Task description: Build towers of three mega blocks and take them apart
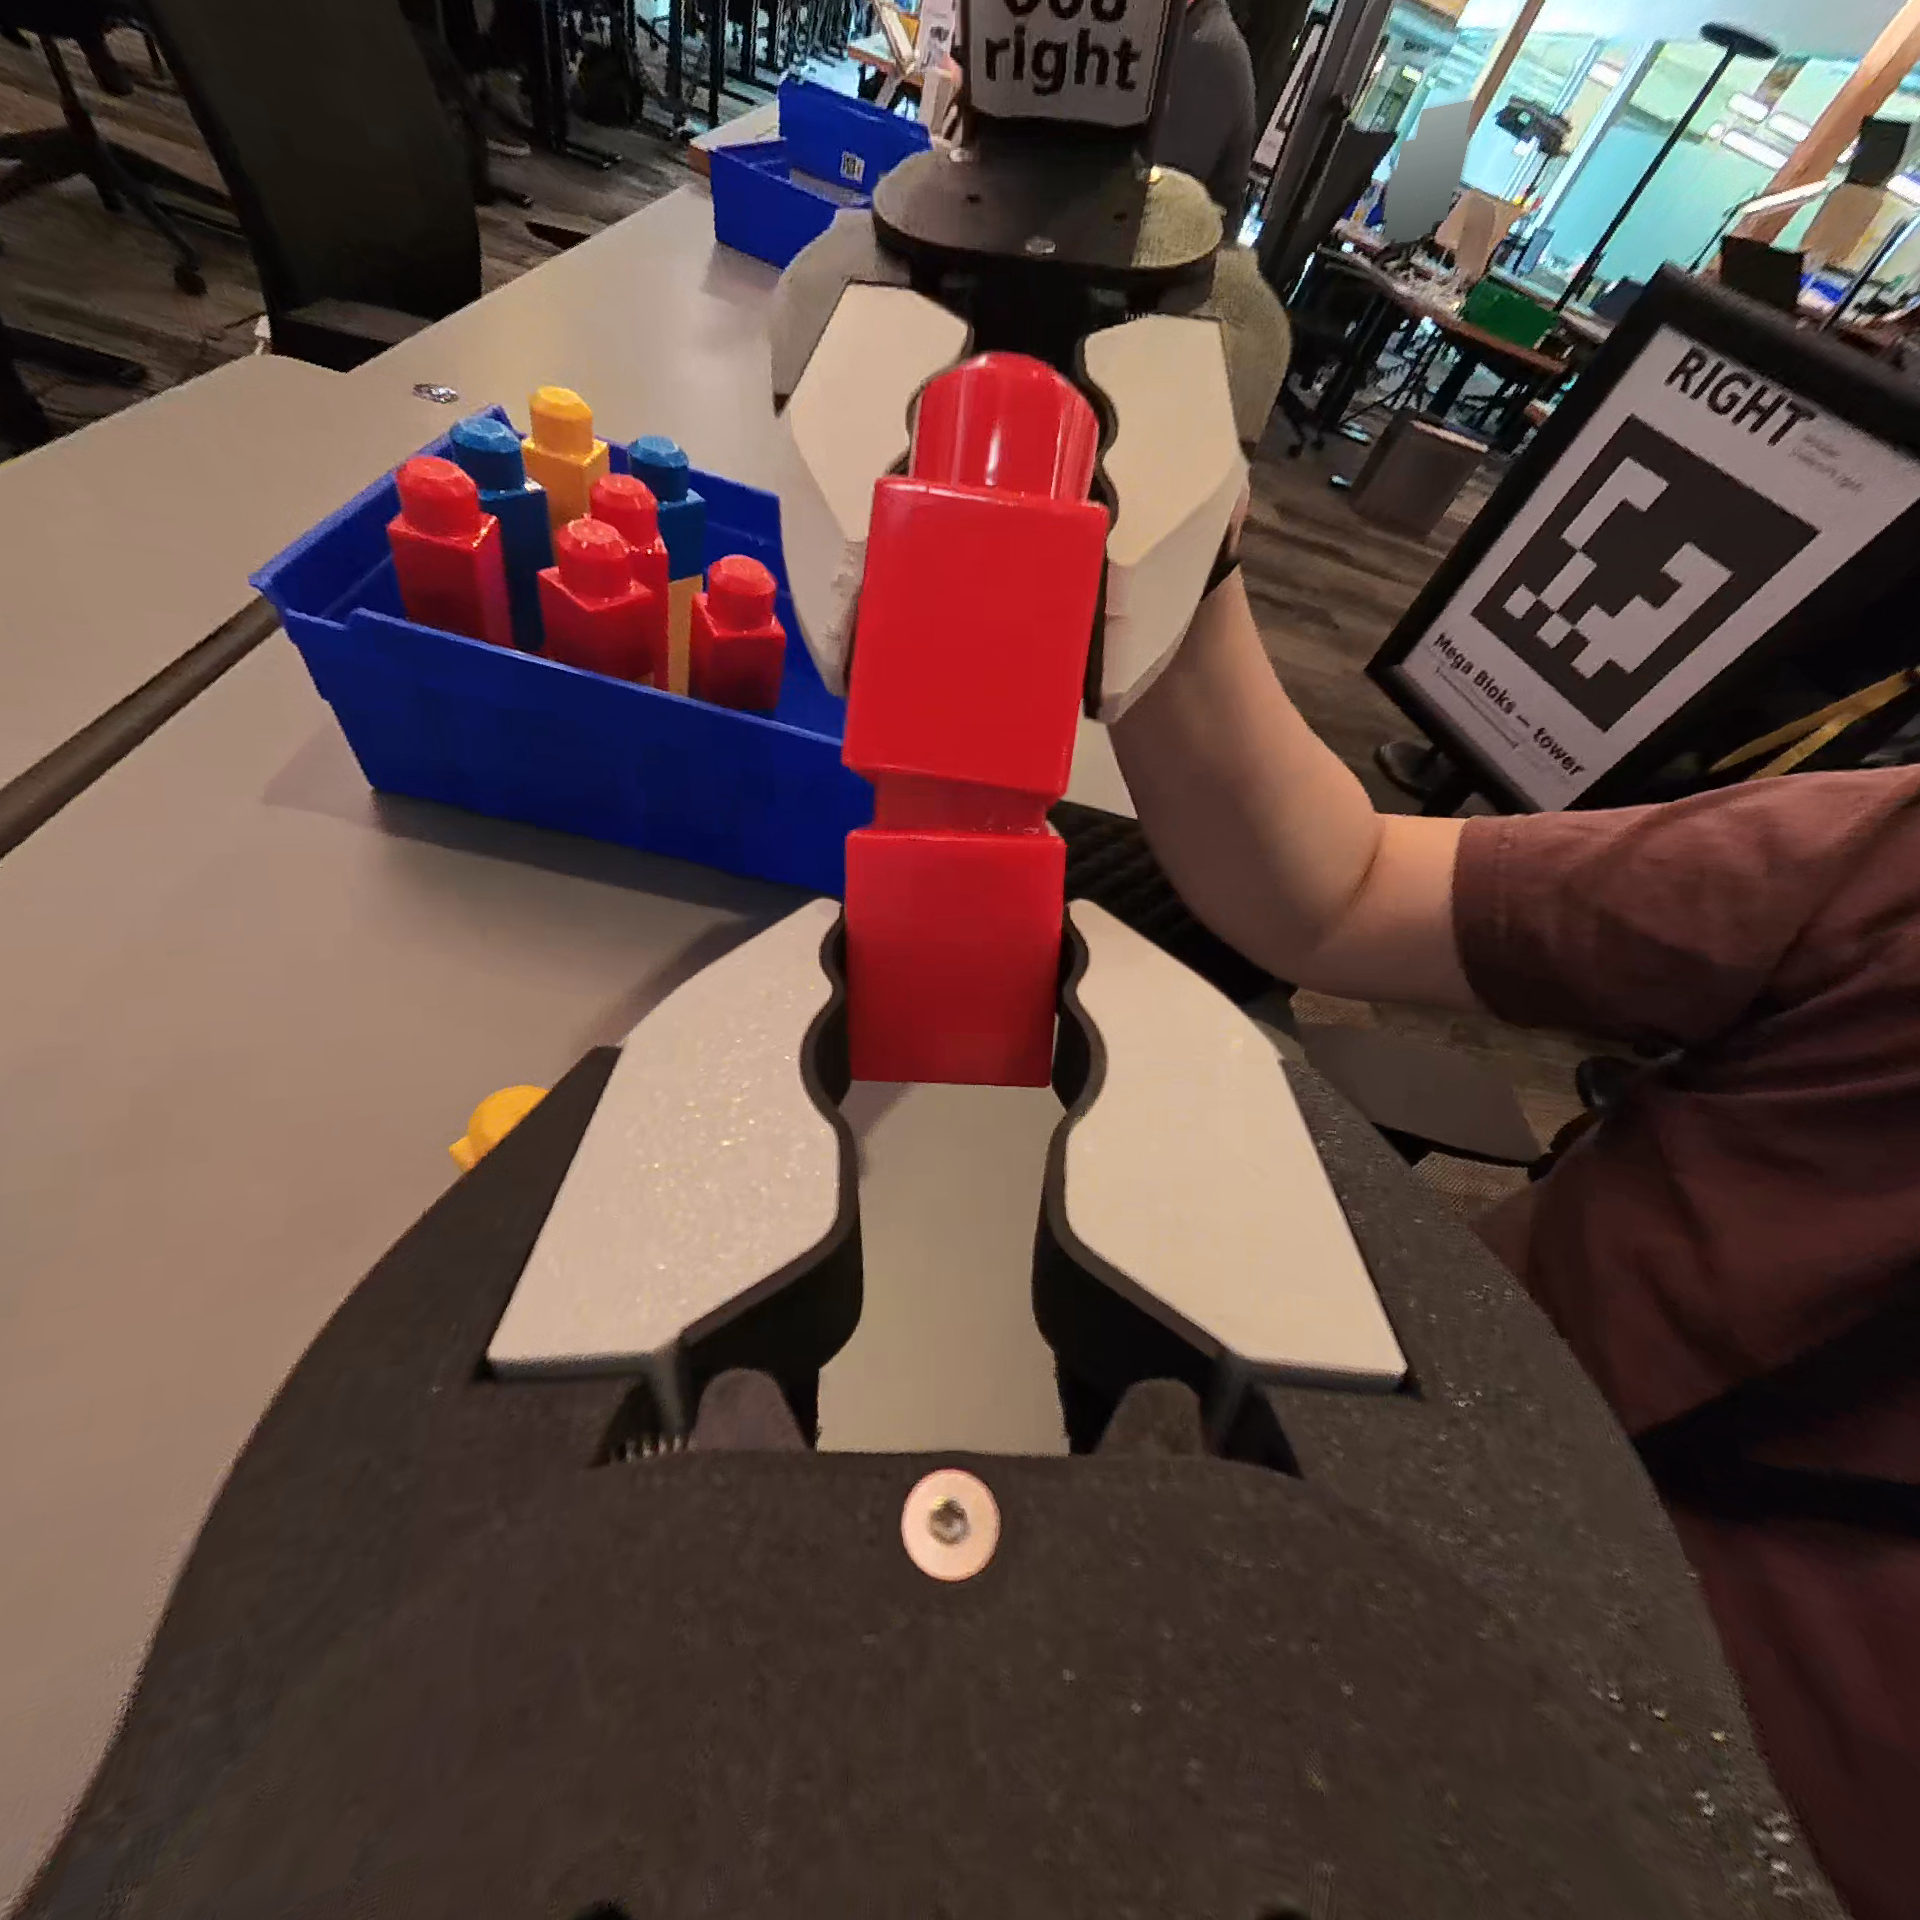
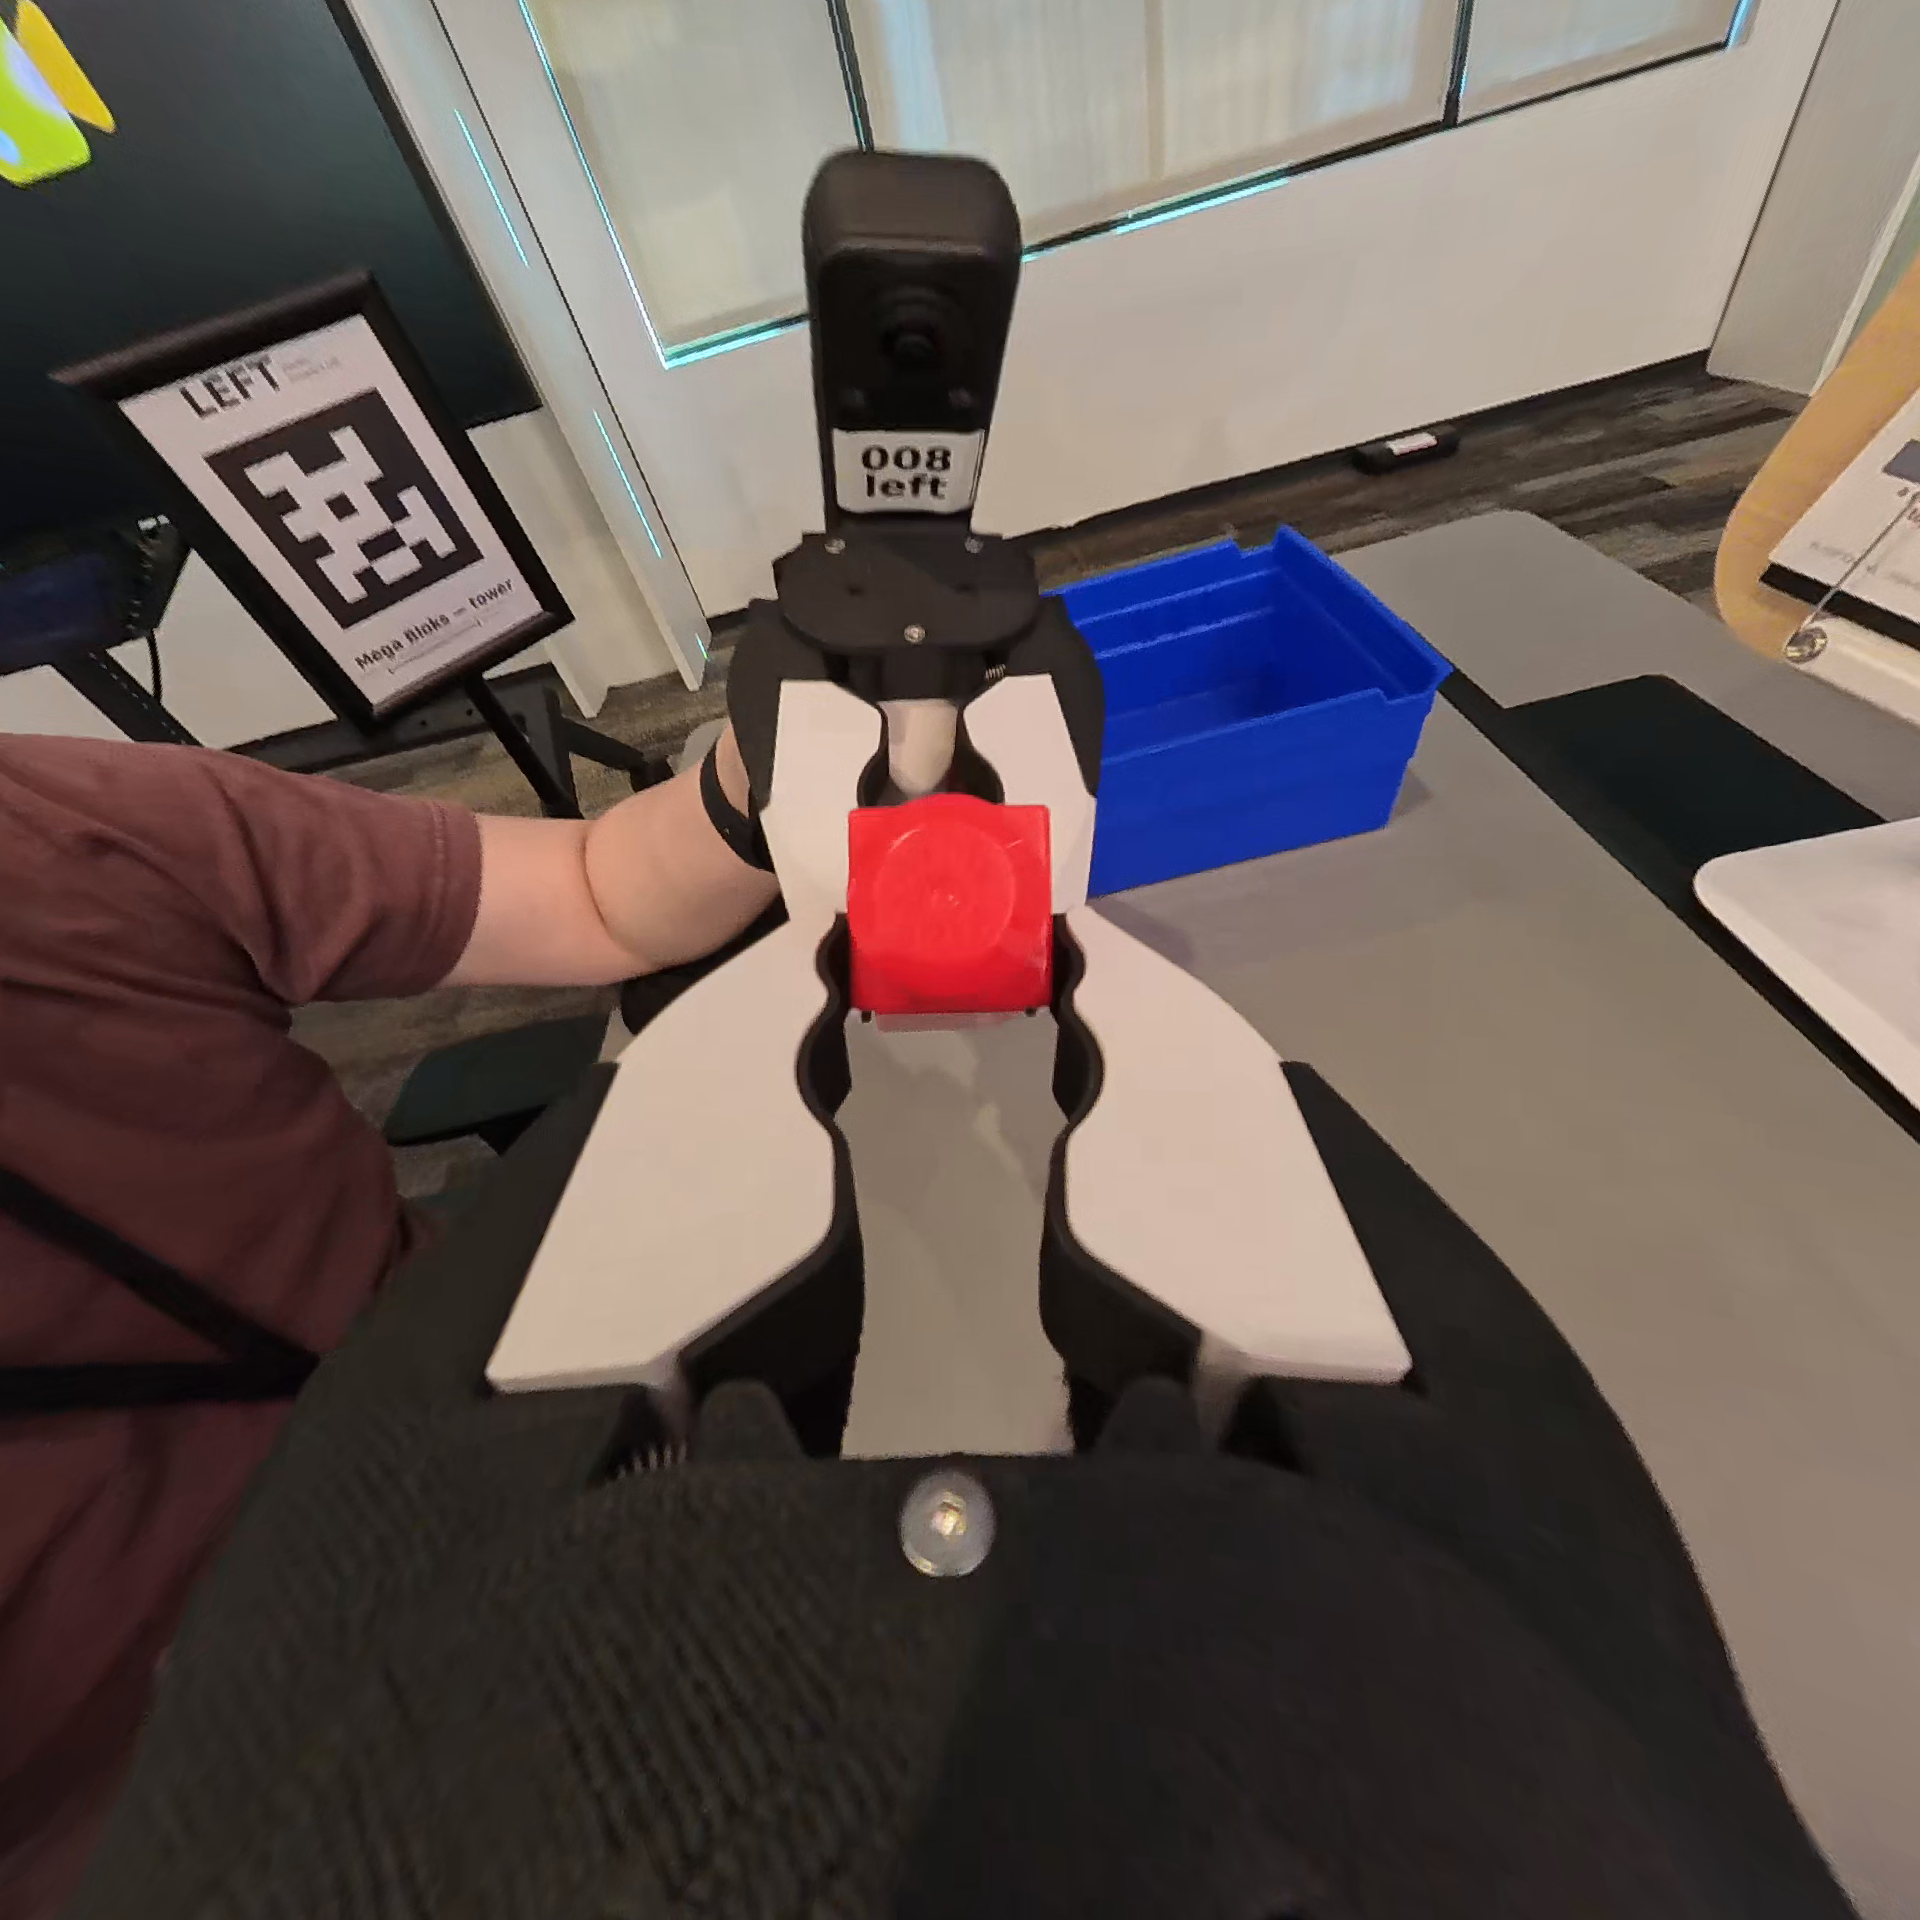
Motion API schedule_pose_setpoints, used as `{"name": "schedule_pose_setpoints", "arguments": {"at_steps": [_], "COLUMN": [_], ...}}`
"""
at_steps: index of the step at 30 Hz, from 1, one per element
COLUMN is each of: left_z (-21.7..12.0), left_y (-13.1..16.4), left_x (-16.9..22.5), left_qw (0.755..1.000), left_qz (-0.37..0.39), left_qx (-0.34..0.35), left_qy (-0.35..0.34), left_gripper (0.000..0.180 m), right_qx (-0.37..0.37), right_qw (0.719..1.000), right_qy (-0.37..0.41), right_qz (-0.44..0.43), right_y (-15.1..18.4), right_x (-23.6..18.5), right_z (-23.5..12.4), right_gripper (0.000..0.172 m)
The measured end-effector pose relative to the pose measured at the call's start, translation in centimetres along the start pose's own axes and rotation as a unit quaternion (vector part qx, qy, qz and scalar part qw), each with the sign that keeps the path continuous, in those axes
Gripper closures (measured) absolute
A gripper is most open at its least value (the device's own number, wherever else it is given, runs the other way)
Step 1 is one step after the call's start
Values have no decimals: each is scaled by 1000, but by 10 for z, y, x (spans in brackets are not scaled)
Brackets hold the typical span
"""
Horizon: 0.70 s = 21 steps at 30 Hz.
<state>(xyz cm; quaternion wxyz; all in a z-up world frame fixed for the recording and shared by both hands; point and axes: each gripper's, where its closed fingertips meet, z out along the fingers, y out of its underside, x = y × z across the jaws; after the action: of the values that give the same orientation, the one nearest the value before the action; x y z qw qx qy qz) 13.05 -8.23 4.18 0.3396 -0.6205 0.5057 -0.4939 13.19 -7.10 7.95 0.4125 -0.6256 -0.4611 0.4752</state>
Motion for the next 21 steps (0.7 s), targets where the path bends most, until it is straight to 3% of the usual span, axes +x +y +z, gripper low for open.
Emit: {"name": "schedule_pose_setpoints", "arguments": {"at_steps": [9, 14, 21], "left_z": [0, 0, 6], "left_y": [-16, -18, -8], "left_x": [11, 11, 15], "left_qw": [998, 998, 1000], "left_qz": [-23, -17, 20], "left_qx": [54, 57, 8], "left_qy": [21, 6, -20], "left_gripper": [145, 145, 145], "right_qx": [151, 186, 127], "right_qw": [987, 982, 990], "right_qy": [-40, -26, -53], "right_qz": [27, 10, 30], "right_y": [-37, -44, -33], "right_x": [-7, -8, -15], "right_z": [3, 8, 10], "right_gripper": [135, 135, 135]}}
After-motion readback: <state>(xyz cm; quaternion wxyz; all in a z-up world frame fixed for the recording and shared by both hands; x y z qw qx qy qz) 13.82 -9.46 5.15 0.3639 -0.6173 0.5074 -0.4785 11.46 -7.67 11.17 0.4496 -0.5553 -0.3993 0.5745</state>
